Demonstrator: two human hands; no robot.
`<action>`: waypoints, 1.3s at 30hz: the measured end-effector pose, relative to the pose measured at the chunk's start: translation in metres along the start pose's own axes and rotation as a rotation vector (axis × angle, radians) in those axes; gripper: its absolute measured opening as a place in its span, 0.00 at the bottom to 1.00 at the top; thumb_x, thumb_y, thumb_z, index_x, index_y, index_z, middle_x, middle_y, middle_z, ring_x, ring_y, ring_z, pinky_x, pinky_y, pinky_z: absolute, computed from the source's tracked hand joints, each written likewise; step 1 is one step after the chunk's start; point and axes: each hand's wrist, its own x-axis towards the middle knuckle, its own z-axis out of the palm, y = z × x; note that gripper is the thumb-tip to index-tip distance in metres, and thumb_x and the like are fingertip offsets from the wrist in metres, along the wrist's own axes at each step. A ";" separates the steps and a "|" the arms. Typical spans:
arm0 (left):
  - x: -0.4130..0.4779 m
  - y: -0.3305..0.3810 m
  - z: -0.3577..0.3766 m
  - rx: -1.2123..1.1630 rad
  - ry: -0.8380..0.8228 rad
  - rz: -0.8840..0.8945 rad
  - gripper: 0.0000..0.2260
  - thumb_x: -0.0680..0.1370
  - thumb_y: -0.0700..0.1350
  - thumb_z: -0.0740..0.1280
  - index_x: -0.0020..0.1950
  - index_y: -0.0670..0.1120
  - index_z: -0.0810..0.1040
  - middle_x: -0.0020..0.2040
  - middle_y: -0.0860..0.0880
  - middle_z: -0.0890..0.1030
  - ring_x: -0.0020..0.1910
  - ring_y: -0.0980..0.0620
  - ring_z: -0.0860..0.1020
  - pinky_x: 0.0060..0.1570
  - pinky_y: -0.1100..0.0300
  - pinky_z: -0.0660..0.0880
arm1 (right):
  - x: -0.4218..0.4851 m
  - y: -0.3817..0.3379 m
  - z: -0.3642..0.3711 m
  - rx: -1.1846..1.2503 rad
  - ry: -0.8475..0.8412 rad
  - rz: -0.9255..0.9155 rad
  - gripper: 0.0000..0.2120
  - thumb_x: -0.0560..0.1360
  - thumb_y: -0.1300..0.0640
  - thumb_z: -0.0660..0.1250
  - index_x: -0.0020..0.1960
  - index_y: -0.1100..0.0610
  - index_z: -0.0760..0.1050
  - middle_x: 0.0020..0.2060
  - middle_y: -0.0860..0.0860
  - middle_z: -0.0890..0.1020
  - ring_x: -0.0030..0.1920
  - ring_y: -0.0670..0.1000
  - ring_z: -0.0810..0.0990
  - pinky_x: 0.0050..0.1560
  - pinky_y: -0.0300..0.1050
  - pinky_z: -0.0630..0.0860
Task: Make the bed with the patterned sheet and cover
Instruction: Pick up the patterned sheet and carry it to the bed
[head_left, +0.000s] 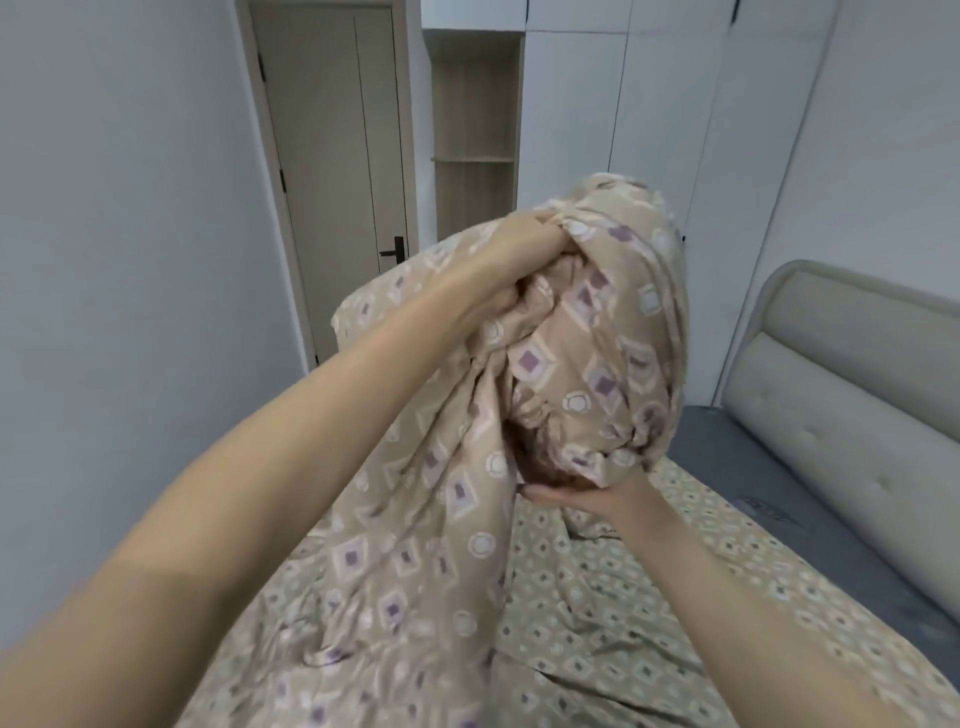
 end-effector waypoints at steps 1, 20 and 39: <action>0.001 0.005 0.007 0.042 -0.028 0.021 0.06 0.76 0.42 0.65 0.49 0.48 0.81 0.51 0.45 0.83 0.52 0.48 0.82 0.57 0.54 0.77 | -0.006 -0.005 -0.003 0.047 -0.075 0.042 0.34 0.71 0.47 0.72 0.70 0.62 0.64 0.66 0.63 0.69 0.66 0.70 0.66 0.58 0.72 0.67; 0.007 -0.116 -0.010 0.239 0.207 -0.380 0.08 0.71 0.34 0.62 0.32 0.42 0.72 0.31 0.45 0.74 0.29 0.49 0.73 0.32 0.62 0.69 | -0.040 0.000 -0.016 -1.525 0.438 -0.879 0.69 0.51 0.31 0.76 0.76 0.46 0.34 0.75 0.52 0.38 0.75 0.58 0.41 0.72 0.62 0.47; -0.017 -0.088 0.042 -0.163 -0.060 -0.491 0.15 0.78 0.29 0.54 0.33 0.41 0.67 0.21 0.47 0.72 0.19 0.55 0.71 0.20 0.68 0.69 | -0.015 0.073 0.022 -0.808 0.694 -0.694 0.36 0.65 0.45 0.76 0.67 0.58 0.68 0.61 0.54 0.77 0.61 0.57 0.76 0.58 0.48 0.74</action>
